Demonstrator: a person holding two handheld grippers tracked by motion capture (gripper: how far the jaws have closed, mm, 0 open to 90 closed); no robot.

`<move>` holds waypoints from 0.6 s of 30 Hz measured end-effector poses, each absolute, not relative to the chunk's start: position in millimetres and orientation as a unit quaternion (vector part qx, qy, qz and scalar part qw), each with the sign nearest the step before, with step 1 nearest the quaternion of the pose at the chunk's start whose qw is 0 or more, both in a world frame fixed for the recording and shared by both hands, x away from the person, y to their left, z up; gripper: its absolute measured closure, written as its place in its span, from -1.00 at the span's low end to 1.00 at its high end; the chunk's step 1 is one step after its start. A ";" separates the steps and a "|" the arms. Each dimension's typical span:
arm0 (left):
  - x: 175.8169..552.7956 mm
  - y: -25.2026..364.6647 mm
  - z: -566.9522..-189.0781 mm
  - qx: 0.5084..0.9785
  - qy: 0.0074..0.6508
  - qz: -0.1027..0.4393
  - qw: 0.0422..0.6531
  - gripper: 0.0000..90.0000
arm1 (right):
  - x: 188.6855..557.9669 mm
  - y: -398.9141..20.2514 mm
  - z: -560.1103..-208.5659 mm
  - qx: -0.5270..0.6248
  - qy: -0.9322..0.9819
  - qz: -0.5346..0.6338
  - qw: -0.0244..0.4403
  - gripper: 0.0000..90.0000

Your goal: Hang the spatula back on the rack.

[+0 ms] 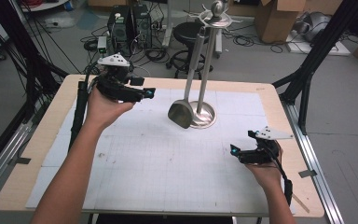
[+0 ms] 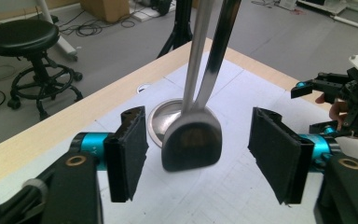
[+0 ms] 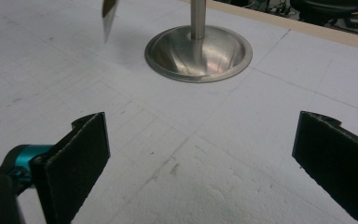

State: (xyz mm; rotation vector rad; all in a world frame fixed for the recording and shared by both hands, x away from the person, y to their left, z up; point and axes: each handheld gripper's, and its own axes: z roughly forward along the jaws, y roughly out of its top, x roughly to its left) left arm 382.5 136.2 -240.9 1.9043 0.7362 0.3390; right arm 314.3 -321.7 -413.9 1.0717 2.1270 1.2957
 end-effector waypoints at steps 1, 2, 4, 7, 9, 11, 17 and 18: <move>381.9 138.7 -242.4 0.789 0.306 0.142 0.513 -0.21 | 314.3 -321.7 -413.9 0.386 0.766 0.467 0.213 -0.94; 381.2 143.1 -245.4 0.787 0.305 0.138 0.518 -0.24 | 314.3 -321.2 -414.0 0.386 0.767 0.466 0.214 -0.94; 380.6 144.6 -247.1 0.785 0.308 0.137 0.519 -0.27 | 314.0 -320.8 -414.0 0.387 0.766 0.467 0.212 -0.94; 379.4 148.7 -252.3 0.786 0.308 0.136 0.519 -0.32 | 314.2 -321.2 -414.0 0.386 0.766 0.467 0.214 -0.94; 378.7 151.2 -256.0 0.785 0.306 0.134 0.521 -0.32 | 314.3 -321.5 -414.0 0.386 0.766 0.467 0.213 -0.94; 377.0 153.7 -259.6 0.784 0.305 0.133 0.524 -0.33 | 314.4 -321.3 -414.1 0.386 0.766 0.467 0.214 -0.94; 368.4 163.7 -274.4 0.782 0.292 0.132 0.535 -0.43 | 314.2 -321.5 -413.9 0.387 0.766 0.468 0.212 -0.94; 366.7 166.2 -277.5 0.780 0.291 0.131 0.539 -0.44 | 314.2 -321.7 -413.9 0.386 0.766 0.468 0.212 -0.94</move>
